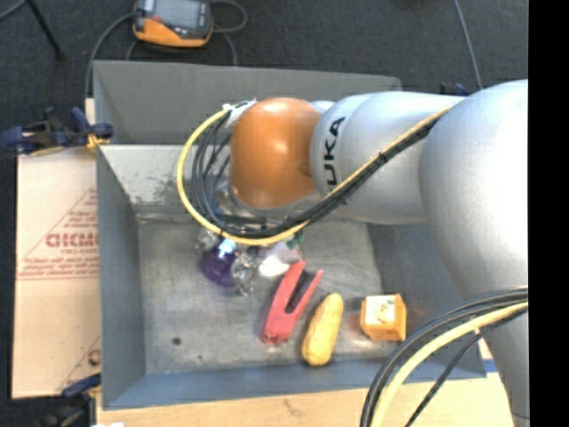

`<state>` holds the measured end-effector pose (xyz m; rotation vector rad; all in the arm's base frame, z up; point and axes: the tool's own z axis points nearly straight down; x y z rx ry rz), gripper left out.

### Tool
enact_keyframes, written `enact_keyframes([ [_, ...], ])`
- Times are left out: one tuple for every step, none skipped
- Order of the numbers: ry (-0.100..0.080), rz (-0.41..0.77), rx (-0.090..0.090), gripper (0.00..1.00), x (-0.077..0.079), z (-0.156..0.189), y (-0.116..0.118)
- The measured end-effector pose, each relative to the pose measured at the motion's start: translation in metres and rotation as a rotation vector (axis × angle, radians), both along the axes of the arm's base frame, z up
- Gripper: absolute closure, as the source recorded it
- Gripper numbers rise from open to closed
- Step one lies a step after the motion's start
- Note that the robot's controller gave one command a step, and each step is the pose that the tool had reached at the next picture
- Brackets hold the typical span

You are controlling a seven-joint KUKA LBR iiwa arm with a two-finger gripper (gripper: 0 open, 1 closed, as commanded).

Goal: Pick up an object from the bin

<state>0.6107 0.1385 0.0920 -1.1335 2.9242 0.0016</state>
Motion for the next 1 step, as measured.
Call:
enact_keyframes([
  [-0.002,0.01,0.0,1.0,0.0171,0.1403,-0.0099],
])
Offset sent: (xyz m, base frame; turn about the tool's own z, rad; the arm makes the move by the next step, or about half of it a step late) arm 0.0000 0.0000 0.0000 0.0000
